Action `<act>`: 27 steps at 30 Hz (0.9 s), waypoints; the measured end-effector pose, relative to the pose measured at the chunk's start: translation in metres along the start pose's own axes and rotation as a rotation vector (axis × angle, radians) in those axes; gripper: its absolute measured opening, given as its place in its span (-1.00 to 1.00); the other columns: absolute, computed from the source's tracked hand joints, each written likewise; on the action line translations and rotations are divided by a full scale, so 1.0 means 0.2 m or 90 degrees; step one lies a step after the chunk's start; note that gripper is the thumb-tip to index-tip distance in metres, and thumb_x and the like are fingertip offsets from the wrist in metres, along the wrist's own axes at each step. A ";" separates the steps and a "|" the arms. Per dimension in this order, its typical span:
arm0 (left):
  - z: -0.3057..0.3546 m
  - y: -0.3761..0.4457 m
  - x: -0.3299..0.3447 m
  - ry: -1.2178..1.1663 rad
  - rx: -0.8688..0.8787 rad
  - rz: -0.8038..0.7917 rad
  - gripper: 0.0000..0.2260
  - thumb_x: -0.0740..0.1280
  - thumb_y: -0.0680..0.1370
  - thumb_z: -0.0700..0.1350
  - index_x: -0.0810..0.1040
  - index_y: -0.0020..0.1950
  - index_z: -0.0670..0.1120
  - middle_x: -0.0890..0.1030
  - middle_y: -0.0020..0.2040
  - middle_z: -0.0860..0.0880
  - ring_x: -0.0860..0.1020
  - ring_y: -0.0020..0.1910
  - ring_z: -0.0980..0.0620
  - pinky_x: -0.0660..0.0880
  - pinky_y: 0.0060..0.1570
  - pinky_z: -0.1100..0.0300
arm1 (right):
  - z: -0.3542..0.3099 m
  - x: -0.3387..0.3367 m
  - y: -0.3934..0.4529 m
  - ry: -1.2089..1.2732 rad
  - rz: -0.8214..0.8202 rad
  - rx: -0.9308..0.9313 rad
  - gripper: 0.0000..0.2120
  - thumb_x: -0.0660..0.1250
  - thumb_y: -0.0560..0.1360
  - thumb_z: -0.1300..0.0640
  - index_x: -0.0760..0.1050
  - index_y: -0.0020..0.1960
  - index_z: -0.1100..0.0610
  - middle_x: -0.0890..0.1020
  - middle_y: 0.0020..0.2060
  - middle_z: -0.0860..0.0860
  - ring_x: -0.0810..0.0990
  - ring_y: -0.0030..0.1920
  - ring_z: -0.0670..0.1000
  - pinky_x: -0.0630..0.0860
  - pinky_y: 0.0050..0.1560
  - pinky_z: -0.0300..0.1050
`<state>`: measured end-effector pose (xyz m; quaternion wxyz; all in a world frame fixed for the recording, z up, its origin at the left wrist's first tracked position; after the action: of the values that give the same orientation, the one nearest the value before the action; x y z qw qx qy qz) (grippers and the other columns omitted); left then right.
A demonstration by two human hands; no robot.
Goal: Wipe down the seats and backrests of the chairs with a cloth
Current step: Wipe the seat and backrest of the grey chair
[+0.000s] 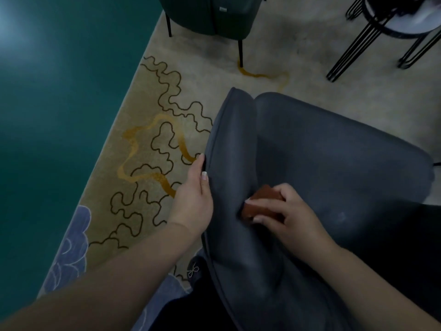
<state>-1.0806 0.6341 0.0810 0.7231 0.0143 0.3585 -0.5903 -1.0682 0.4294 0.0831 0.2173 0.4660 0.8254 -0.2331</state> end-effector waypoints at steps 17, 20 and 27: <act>0.05 0.28 -0.70 0.543 0.211 -0.107 -0.51 -0.06 0.64 0.13 0.03 0.57 0.06 0.13 0.56 0.01 0.11 0.51 -0.04 0.17 0.44 -0.05 | -0.48 -0.12 0.50 -0.048 0.246 0.159 -0.75 0.35 0.51 -0.12 0.54 0.19 -0.27 0.34 0.03 -0.13 0.41 0.03 -0.13 0.29 0.05 -0.41; 0.04 0.38 -0.87 0.599 0.261 -0.107 -0.49 -0.09 0.63 0.15 0.00 0.57 0.07 0.11 0.56 0.00 0.08 0.53 -0.03 0.10 0.48 -0.05 | -0.63 -0.06 0.64 -0.090 0.277 0.173 -0.74 0.34 0.53 -0.09 0.56 0.22 -0.16 0.33 0.04 -0.08 0.42 0.03 -0.06 0.34 0.07 -0.27; 0.05 0.56 -1.16 0.647 0.330 -0.133 -0.48 -0.10 0.63 0.14 -0.06 0.57 0.04 0.05 0.58 0.00 0.00 0.54 -0.05 -0.01 0.48 -0.06 | -0.85 0.07 0.91 -0.153 0.296 0.277 -0.63 0.24 0.55 -0.20 0.51 0.29 -0.07 0.33 0.19 0.04 0.47 0.00 0.09 0.45 0.08 -0.07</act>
<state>-0.9890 0.8595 0.1681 0.3710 0.4370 0.5040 -0.6460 -0.9416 0.6222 0.1778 0.2562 0.6463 0.5964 -0.4011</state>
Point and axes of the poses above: each hand's wrist, its own y-axis towards the middle knuckle, its own x-axis out of the palm, z = x × y, the point moved 8 cm from there along y, towards the middle knuckle
